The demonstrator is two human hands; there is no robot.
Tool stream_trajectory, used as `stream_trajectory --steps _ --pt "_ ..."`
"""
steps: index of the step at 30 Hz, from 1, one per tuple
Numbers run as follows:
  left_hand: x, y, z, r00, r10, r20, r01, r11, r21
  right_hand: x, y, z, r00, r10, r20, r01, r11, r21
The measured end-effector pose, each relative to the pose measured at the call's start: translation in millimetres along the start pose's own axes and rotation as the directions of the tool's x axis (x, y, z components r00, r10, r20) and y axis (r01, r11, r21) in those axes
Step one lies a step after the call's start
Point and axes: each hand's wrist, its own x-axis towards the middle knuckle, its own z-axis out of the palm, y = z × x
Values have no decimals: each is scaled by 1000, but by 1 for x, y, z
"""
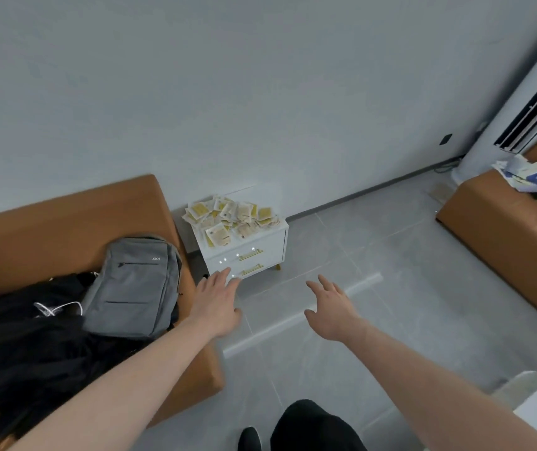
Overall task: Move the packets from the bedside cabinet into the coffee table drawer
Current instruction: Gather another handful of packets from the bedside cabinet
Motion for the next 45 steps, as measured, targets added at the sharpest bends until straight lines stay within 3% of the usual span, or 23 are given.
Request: stream_trajectory --steps 8,19,24,36,41,45 --pt "138 -24 -17 998 24 53 -22 999 -34 125 5 -51 998 45 33 -45 999 7" --pt "272 -88 -40 970 -205 128 220 969 -113 314 -22 -112 987 -50 155 57 998 -37" --pt "330 -113 -52 945 -244 217 276 952 -131 375 -37 -125 981 -85 177 89 996 -18" --pt "525 -169 -34 900 -123 417 218 957 -188 518 -47 -118 969 122 215 -146 984 102" --pt "596 -183 -4 839 -166 518 309 929 -204 576 -54 -103 956 178 235 -215 966 144" --pt "640 -176 26 828 -176 532 356 899 -256 613 -46 -79 943 202 264 -254 951 179"
